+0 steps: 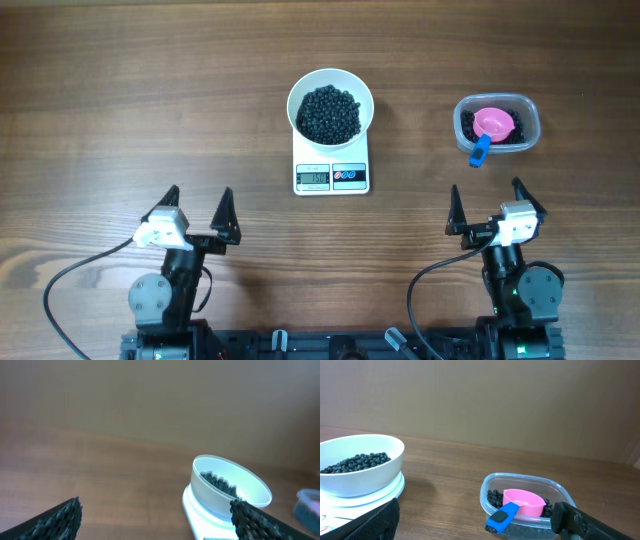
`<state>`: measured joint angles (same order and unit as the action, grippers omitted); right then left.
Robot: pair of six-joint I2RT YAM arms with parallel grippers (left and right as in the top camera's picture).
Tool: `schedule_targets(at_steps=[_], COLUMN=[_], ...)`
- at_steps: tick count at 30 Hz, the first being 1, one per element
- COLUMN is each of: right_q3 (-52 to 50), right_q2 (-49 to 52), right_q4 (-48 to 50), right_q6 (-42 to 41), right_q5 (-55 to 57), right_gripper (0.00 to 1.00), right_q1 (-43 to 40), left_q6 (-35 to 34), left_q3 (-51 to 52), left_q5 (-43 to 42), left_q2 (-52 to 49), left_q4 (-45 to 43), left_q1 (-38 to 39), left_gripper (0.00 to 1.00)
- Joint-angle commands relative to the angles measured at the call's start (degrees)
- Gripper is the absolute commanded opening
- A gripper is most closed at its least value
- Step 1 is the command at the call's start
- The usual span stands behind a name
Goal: Scoop item into bowl and weigh 150g on scale
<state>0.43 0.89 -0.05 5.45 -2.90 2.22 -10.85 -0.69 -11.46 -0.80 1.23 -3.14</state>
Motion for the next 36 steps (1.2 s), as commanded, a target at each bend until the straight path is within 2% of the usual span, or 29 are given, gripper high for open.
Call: schedule_targets(at_steps=[1,8,12,14,21,28,36], right_q3=[-0.13,-0.13,-0.13,-0.13,-0.13,-0.13,-0.13], right_q2=[-0.68,-0.68,-0.68,-0.68,-0.68,-0.68,-0.68], right_q4=[0.07,0.07,0.07,0.07,0.07,0.07,0.07], right_q6=[0.44,0.44,0.46,0.46,0.46,0.46,0.46], right_q5=[0.31,0.31,0.33,0.31,0.31,0.33,0.33], right_gripper=[1.0,1.0,1.0,1.0,1.0,1.0,1.0], right_q1=[0.2,0.2,0.2,0.2,0.2,0.2,0.2], left_q6=[0.13,2.95,13.62,15.82,15.8,15.58,11.89], left_q3=[0.37,0.37,0.37,0.37,0.37,0.37,0.37], left_q5=[-0.26,0.83,1.46,3.52,11.69,11.47,10.95], left_q2=[0.55,0.42,0.42,0.42,0.44,0.44,0.44], left_q4=[2.34,2.32,2.43,2.69,3.15,3.17,3.3], left_q1=[-0.57,-0.57,-0.57,-0.57,-0.15,-0.13,-0.13], left_gripper=[1.0,1.0,1.0,1.0,1.0,1.0,1.0])
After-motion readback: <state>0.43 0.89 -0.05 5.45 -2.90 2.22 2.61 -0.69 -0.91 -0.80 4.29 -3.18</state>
